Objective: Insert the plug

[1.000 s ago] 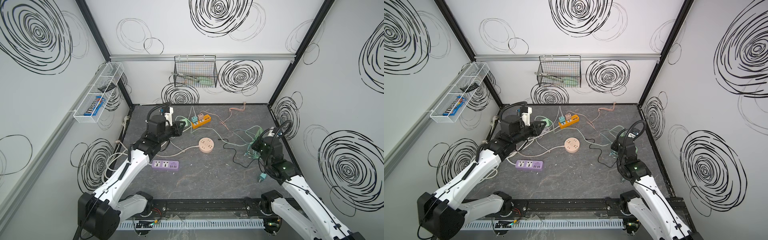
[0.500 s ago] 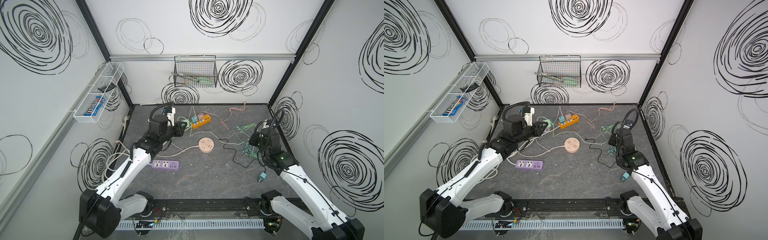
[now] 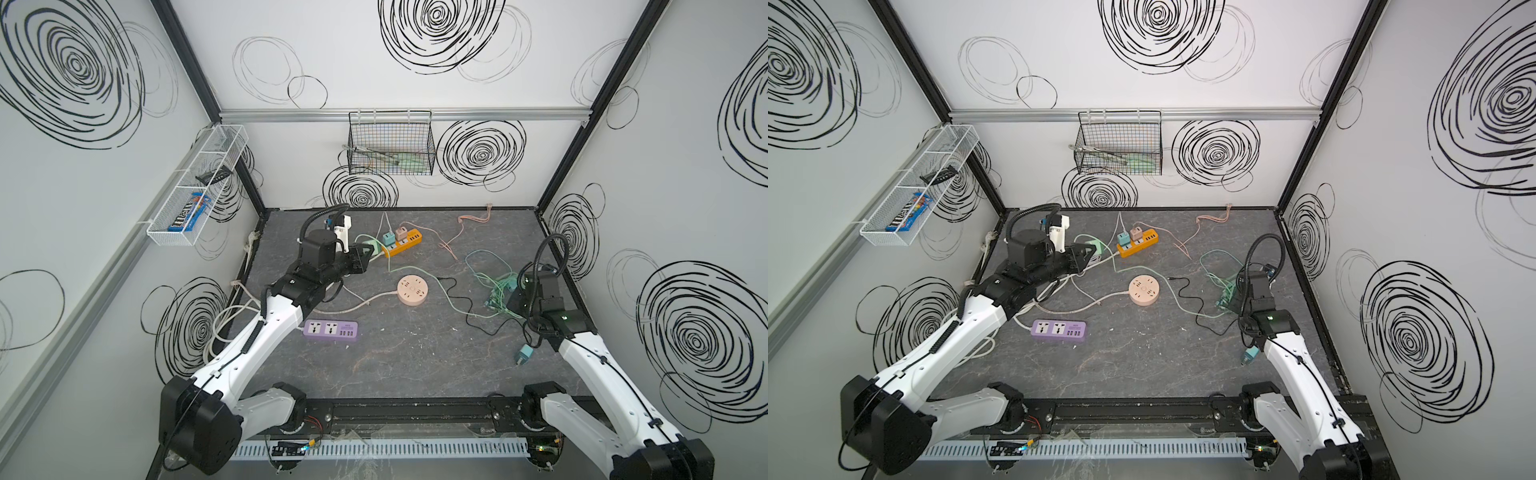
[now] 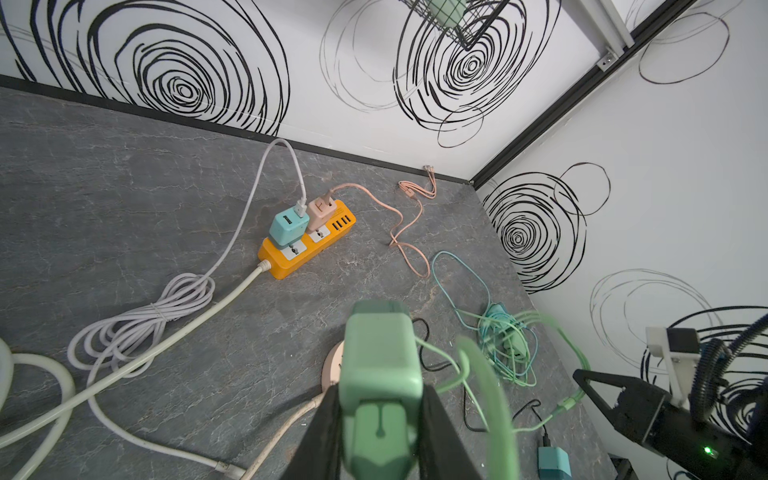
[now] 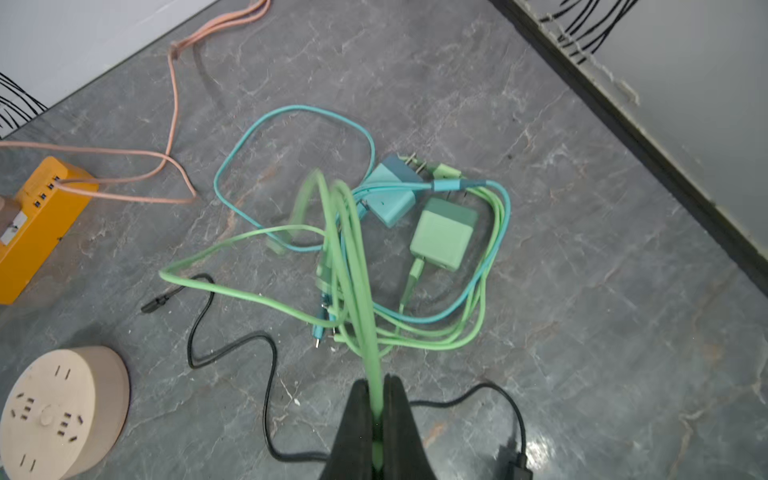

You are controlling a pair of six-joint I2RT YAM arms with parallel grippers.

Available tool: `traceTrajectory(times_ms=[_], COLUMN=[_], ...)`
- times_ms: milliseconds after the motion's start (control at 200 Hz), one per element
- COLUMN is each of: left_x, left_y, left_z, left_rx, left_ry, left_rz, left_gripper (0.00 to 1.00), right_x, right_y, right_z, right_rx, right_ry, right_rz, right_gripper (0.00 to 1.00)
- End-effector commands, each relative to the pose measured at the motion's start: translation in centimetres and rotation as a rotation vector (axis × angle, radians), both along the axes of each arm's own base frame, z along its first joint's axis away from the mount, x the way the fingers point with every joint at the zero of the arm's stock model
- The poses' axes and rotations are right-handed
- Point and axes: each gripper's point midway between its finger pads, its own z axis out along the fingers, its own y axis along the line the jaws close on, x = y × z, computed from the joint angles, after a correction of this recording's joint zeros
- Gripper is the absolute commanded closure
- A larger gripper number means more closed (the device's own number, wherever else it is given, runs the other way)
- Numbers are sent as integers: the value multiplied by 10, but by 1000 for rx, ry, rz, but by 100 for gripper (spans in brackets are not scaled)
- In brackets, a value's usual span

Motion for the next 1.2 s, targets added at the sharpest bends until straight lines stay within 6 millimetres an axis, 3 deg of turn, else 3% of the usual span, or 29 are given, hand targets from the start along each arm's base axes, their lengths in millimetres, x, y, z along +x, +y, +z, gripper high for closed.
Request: traceTrajectory(times_ms=[0,60,195,360,485,650,876,1031,1196], left_x=[7,7,8,12,13,10,4,-3,-9], left_y=[2,5,20,66,104,144,189,208,225], left_z=[12,12,9,18,23,27,13,16,13], left_rx=[4,6,45,104,137,138,126,103,145], left_ry=[-54,-53,-49,-68,-72,-83,-28,-35,-17], left_rz=[25,42,113,254,359,462,578,613,668], left_gripper=[100,100,100,100,100,100,100,100,100], right_x=[12,20,37,48,59,78,108,123,155], right_y=[6,17,67,132,178,250,345,409,473], right_z=[50,68,107,166,188,200,197,190,182], right_rx=[29,32,110,193,254,231,184,217,251], right_ry=[-162,-207,-306,-584,-670,-703,-726,-738,-772], right_rz=[29,109,362,586,711,874,1030,1115,1124], right_gripper=[100,100,100,100,100,100,100,100,100])
